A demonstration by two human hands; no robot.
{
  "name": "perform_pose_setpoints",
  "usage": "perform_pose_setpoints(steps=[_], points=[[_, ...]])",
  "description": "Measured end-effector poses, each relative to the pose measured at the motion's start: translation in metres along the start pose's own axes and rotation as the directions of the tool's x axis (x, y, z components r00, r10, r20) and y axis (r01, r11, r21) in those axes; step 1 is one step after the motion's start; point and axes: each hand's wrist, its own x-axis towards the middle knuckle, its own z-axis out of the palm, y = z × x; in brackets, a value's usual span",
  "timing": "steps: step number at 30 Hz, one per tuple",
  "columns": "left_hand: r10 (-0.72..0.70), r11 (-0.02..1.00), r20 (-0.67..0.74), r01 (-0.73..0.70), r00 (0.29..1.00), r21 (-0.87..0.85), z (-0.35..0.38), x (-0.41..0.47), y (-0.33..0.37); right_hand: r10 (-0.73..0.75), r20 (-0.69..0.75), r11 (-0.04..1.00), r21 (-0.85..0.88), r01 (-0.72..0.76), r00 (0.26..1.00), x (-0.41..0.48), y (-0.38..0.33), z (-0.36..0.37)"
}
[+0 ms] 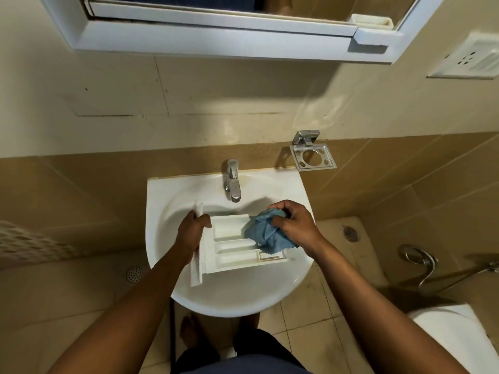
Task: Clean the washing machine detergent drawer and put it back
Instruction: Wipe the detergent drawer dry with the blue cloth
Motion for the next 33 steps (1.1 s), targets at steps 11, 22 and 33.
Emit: perform_pose_setpoints(steps=[11, 22, 33], points=[[-0.040, 0.910, -0.120, 0.086, 0.992, 0.405, 0.030, 0.045, -0.004, 0.080, -0.010, 0.992, 0.095, -0.079, 0.997, 0.019, 0.017, 0.011], [-0.031, 0.824, -0.179, 0.127, 0.983, 0.552, 0.036, 0.053, -0.003, 0.186, -0.024, 0.928, 0.332, -0.168, 0.982, 0.027, 0.024, 0.007], [0.526, 0.706, 0.418, -0.655, 0.741, 0.271, 0.039, -0.024, 0.082, -0.025, 0.237, 0.807, 0.578, -0.120, 0.971, 0.013, -0.016, -0.023]])
